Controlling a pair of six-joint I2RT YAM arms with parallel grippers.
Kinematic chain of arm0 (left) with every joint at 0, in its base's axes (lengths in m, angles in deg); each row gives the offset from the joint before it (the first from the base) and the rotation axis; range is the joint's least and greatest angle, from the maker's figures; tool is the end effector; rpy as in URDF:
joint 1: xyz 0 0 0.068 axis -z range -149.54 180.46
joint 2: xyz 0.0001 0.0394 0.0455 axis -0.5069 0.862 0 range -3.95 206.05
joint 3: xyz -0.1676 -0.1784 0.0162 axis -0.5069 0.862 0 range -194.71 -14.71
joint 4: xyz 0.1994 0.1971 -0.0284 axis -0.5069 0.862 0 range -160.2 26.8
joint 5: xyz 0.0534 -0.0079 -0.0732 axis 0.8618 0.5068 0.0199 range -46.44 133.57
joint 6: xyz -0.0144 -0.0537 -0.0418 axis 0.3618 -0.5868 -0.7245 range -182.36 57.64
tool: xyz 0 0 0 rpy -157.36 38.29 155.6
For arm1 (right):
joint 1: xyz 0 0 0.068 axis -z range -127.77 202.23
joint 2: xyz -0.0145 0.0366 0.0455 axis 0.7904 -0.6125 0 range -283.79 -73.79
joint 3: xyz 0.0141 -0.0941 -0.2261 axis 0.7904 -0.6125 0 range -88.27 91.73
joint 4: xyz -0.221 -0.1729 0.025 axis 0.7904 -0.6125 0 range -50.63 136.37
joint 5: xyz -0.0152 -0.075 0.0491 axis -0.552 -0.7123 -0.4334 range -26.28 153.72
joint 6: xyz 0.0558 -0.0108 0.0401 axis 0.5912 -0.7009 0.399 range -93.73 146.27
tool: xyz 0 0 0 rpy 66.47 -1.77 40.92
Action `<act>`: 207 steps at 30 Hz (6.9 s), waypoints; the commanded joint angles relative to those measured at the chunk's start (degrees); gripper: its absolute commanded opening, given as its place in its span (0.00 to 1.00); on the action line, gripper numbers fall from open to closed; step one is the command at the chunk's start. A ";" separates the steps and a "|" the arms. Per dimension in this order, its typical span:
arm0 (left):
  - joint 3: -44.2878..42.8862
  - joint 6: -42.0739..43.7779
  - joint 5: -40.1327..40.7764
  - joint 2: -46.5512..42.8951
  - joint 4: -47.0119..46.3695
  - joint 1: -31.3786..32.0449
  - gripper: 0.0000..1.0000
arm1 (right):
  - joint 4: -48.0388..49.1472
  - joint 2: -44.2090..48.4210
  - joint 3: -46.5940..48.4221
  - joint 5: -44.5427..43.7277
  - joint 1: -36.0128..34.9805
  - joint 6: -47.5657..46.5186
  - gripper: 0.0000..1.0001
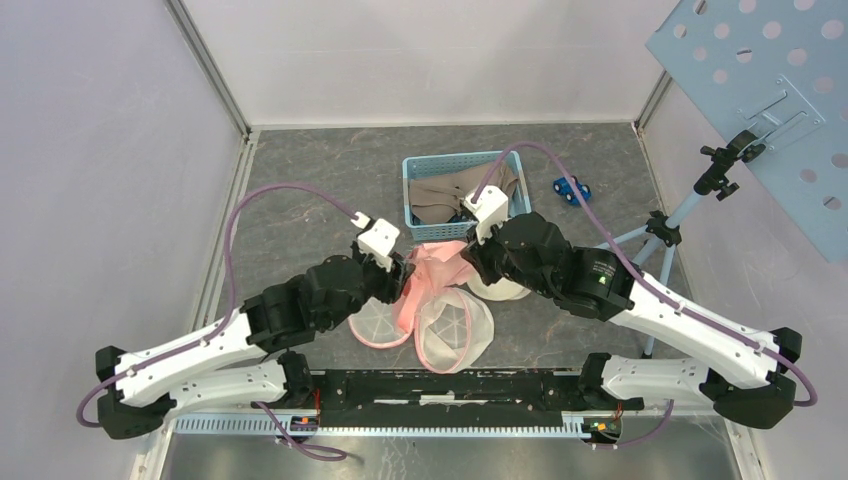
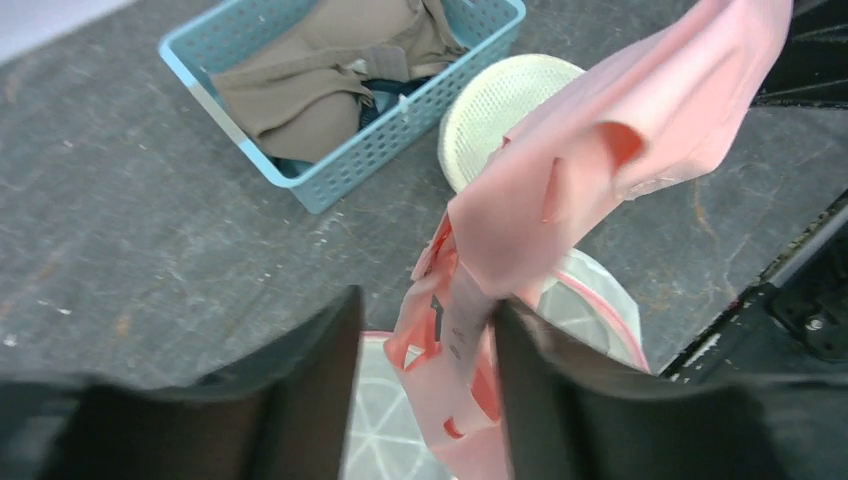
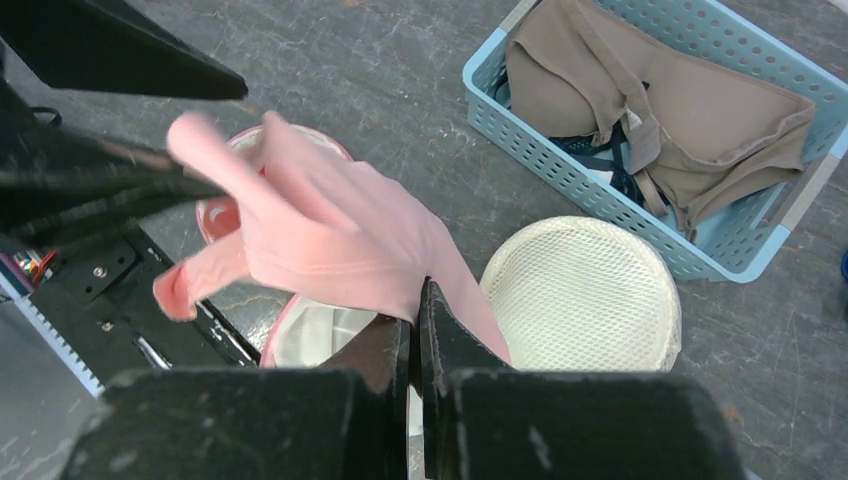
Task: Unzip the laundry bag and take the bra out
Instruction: Pick up the bra from the laundry bag, then place the bra in the bin, then adjust the bra in the bin.
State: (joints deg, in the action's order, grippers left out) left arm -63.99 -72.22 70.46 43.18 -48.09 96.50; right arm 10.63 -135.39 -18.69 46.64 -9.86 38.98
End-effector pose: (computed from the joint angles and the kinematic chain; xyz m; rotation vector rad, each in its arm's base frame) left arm 0.1213 -0.2099 0.3137 0.6071 1.8065 -0.4557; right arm 0.1444 0.2370 0.3575 -0.6918 1.9521 0.5101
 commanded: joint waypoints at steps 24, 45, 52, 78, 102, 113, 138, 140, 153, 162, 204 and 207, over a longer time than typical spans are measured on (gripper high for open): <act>-4.29 -1.21 -9.43 -2.17 5.63 0.19 0.14 | 4.48 5.88 0.55 17.48 0.25 -8.69 0.00; -7.56 0.63 -14.48 4.27 4.55 0.16 1.00 | 0.40 -0.79 5.20 10.84 2.22 -2.12 0.00; -7.59 2.31 -10.78 6.23 1.44 0.21 0.87 | 1.59 -0.02 5.96 18.96 2.94 -2.06 0.00; -12.03 1.46 -39.01 6.64 5.42 -1.97 0.02 | 1.08 7.09 -1.53 38.68 3.37 -14.79 0.69; -14.52 -11.93 -19.27 2.16 13.17 -18.11 1.00 | 9.82 2.09 -5.36 38.56 19.84 6.31 0.00; -15.34 -17.13 -17.85 1.98 12.31 -18.84 1.00 | 14.57 -8.83 6.10 43.35 32.96 1.21 0.00; -10.05 -15.03 -17.70 -1.49 12.27 -18.93 1.00 | 29.73 -37.44 14.27 54.68 46.19 12.69 0.00; -10.05 -14.75 -17.50 -1.79 12.62 -18.93 1.00 | 29.55 -40.04 15.16 55.52 47.03 12.45 0.00; -9.92 -13.96 -16.71 -2.48 13.90 -18.93 1.00 | 26.76 -48.44 18.17 53.87 52.92 8.87 0.00; -10.31 -13.69 -16.58 -1.77 13.89 -18.93 1.00 | 30.40 -52.36 15.98 55.49 56.01 10.85 0.00; -26.45 -10.43 -17.67 32.30 -1.84 -28.92 0.85 | 23.03 -41.60 14.77 34.79 52.07 -2.05 0.42; -30.27 -10.17 -19.75 37.40 -3.37 -29.47 0.67 | 23.93 -42.64 13.83 34.49 52.07 -2.06 0.42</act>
State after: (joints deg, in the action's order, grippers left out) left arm -89.21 -80.42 56.78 75.71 -43.85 68.35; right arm 31.28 -176.46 -3.76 82.66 41.97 37.32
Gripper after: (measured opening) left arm 0.772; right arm 0.421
